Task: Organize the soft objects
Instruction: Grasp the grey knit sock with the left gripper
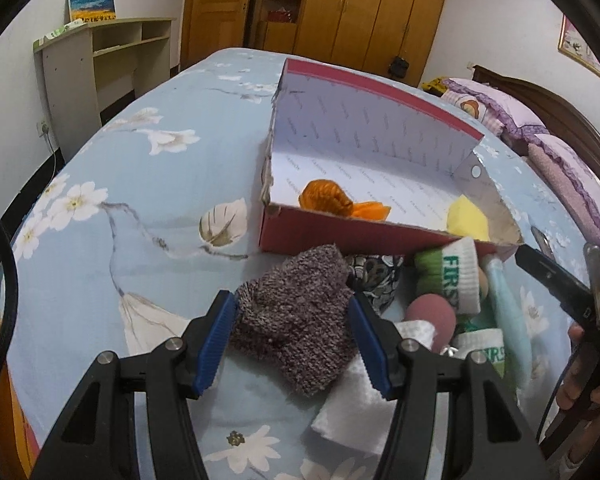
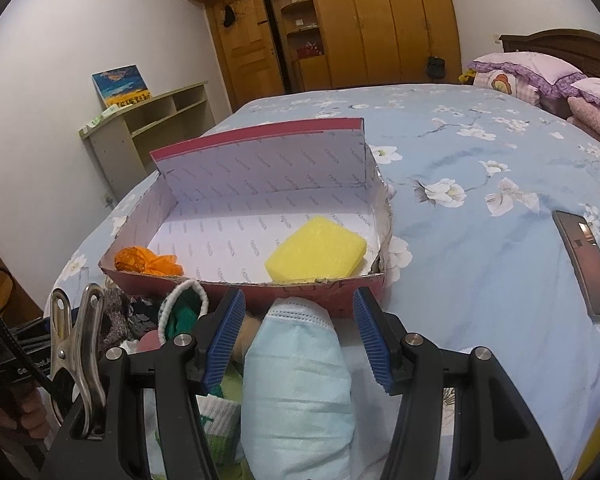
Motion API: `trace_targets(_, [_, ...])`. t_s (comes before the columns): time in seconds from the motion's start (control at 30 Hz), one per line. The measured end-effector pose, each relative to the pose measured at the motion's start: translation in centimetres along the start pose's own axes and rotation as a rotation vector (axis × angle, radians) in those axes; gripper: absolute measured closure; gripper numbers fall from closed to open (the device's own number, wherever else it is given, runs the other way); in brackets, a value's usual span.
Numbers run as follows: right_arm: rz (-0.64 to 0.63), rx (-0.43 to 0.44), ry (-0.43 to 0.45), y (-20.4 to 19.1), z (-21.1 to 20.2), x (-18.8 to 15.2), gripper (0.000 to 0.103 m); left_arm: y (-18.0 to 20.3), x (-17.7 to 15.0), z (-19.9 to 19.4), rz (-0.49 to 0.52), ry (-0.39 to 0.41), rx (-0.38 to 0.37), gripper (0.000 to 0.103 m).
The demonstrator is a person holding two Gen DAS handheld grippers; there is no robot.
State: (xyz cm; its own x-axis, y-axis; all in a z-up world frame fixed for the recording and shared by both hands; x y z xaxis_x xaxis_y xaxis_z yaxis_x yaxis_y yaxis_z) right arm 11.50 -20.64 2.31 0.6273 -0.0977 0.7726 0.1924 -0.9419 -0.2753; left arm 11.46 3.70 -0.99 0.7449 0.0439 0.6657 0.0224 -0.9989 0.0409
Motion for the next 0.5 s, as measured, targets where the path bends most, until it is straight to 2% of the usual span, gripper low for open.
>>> trace_targets(0.1, [-0.006,0.002,-0.004,-0.2,0.1,-0.2,0.045,0.0,-0.1,0.4,-0.011,0.0,0.002,0.039])
trace_targets(0.27, [-0.012,0.002,-0.007,-0.3,0.2,-0.3,0.045,-0.1,-0.4,1.3,-0.035,0.003,0.013,0.029])
trace_targets(0.4, [-0.019,0.002,-0.011,-0.5,0.3,-0.4,0.045,-1.0,-0.9,1.5,-0.094,-0.022,0.002,0.027])
trace_targets(0.5, [-0.029,0.0,-0.011,-0.7,0.4,-0.4,0.045,-1.1,-1.1,1.3,-0.1,-0.015,0.017,0.026])
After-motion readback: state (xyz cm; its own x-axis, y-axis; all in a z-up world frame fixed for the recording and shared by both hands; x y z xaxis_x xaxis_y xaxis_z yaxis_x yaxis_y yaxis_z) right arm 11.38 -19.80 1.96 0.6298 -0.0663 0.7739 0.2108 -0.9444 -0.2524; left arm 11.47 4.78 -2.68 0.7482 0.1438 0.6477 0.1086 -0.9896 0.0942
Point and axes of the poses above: each gripper's, at about its wrist camera, not at the fingertips, and z roughly the way its jaws point, y to its right, x to its top, the point moved 5 cm from there along z, roughly the way its jaws point, and after that the axes turned 9 degrees about x, right-handed, at the moved point
